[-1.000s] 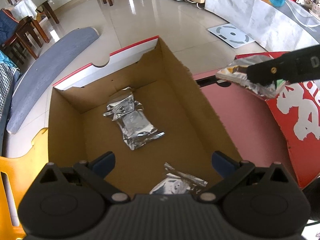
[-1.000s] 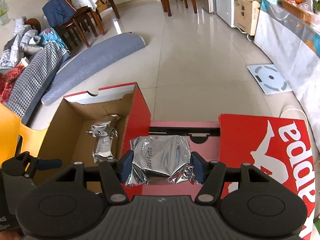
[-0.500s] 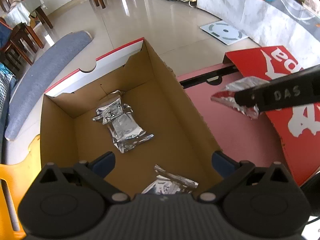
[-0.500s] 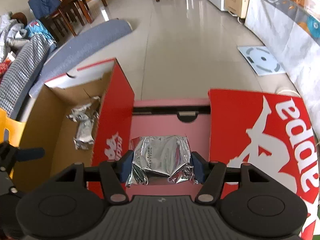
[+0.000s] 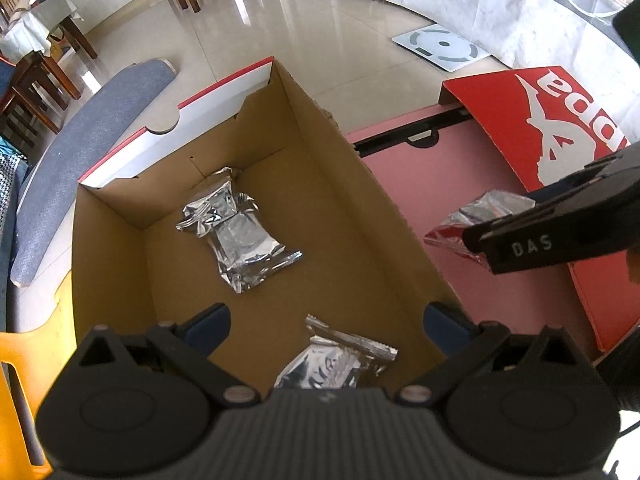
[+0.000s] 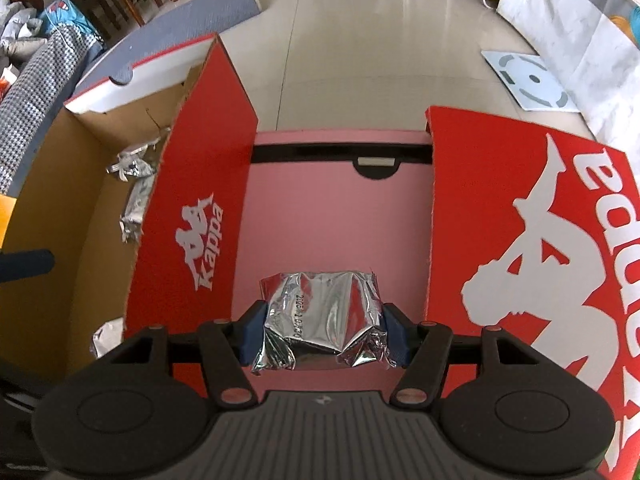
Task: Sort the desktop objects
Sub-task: 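Carry the held packet over the red Kappa shoebox with the right tool, then lower the silver packet into the Kappa shoebox and open the right tool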
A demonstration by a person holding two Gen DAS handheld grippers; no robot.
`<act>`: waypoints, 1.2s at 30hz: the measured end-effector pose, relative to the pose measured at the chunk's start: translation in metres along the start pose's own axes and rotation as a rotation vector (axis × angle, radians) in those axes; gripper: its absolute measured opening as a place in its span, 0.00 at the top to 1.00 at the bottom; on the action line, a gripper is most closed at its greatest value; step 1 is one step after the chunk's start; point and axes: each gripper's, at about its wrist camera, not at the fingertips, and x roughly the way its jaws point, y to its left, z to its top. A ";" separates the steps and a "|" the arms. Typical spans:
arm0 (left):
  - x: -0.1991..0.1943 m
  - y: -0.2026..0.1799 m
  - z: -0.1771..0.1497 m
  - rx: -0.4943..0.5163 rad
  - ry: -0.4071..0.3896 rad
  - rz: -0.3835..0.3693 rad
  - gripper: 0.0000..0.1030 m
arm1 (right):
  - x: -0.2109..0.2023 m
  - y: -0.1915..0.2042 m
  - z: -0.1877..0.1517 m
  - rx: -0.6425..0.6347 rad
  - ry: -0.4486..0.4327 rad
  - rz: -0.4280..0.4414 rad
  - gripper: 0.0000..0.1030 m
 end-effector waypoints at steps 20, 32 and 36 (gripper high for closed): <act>-0.002 0.011 -0.004 -0.042 -0.002 -0.005 0.00 | 0.023 0.017 -0.010 -0.076 0.070 -0.033 0.40; -0.002 0.016 -0.006 -0.052 0.001 0.008 0.00 | 0.006 0.018 -0.004 -0.074 0.016 -0.022 0.39; -0.002 0.016 -0.007 -0.057 0.003 0.005 0.00 | 0.000 0.019 -0.002 -0.076 0.002 -0.025 0.38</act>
